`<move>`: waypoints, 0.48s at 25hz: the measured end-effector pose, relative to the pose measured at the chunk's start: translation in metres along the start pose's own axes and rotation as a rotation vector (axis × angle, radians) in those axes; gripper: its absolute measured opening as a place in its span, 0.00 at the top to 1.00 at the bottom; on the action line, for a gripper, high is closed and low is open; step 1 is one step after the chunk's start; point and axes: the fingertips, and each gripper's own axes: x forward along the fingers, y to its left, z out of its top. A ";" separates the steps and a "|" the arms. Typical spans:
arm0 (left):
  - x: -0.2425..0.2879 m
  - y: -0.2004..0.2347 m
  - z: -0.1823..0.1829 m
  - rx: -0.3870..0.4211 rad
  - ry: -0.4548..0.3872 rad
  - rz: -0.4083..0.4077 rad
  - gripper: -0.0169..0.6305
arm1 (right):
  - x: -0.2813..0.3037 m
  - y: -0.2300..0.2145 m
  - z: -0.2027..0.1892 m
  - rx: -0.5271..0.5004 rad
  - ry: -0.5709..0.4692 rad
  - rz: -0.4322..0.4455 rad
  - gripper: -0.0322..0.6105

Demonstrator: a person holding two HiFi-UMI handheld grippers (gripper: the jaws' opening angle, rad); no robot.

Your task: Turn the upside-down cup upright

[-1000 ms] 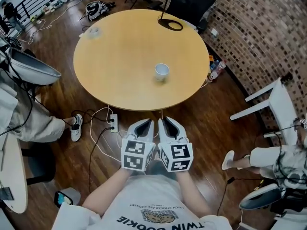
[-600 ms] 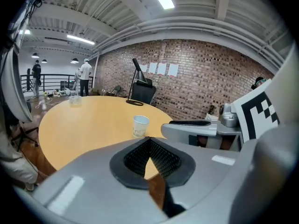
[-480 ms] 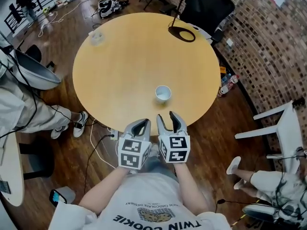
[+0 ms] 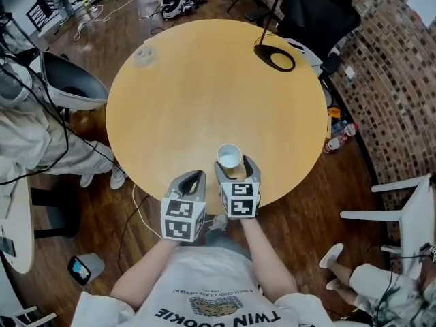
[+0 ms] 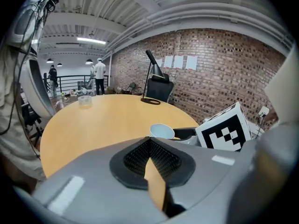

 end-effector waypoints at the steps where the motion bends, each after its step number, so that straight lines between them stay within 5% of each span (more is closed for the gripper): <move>1: 0.002 0.003 0.001 0.000 0.004 0.014 0.97 | 0.006 0.000 0.001 -0.007 0.006 0.007 0.40; 8: 0.018 0.012 0.004 -0.014 0.032 0.031 0.97 | 0.026 0.001 0.008 -0.052 0.036 0.041 0.41; 12: 0.022 0.015 0.006 -0.016 0.039 0.018 0.97 | 0.023 0.000 0.014 0.084 0.011 0.073 0.42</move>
